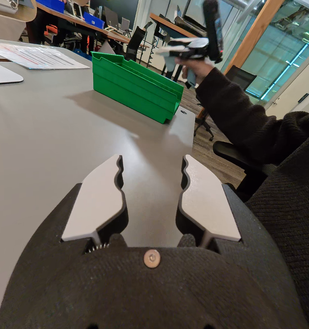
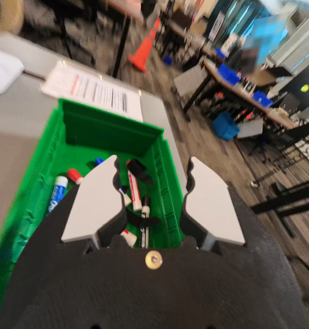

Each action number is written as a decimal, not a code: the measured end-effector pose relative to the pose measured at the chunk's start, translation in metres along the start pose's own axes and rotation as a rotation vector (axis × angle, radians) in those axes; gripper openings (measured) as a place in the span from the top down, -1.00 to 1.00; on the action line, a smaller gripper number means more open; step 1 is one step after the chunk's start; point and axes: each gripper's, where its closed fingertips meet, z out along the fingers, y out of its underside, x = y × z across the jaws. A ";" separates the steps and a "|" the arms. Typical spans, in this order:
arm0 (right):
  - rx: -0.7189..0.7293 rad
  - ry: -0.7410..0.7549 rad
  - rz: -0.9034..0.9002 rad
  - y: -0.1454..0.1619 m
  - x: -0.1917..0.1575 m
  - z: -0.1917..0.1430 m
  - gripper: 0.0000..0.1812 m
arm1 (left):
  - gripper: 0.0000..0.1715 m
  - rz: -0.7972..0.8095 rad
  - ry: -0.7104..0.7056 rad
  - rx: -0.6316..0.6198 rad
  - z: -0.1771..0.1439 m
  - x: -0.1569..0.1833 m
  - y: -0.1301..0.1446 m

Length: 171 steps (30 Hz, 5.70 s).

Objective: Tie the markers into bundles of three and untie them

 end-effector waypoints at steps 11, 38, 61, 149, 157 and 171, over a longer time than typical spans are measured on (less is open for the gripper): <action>0.485 -0.601 0.385 -0.098 -0.162 -0.111 0.29 | 0.32 -0.005 -0.001 0.003 -0.002 -0.005 0.000; 0.313 -0.858 0.309 -0.023 -0.297 -0.160 0.17 | 1.00 0.215 -0.276 0.230 -0.006 -0.031 -0.054; 0.154 -0.107 0.781 0.110 -0.049 -0.172 0.36 | 0.24 0.155 -0.080 0.048 0.110 -0.018 -0.032; 0.272 -0.790 0.861 -0.030 -0.180 -0.101 0.15 | 0.10 -0.097 -0.546 0.146 -0.098 -0.066 -0.001; 0.234 -0.814 0.822 -0.027 -0.196 -0.095 0.13 | 0.34 0.014 -1.134 0.573 -0.258 -0.075 -0.045; 0.151 -0.815 0.713 0.006 -0.200 -0.111 0.15 | 0.94 0.100 -1.287 -0.066 -0.252 -0.158 0.002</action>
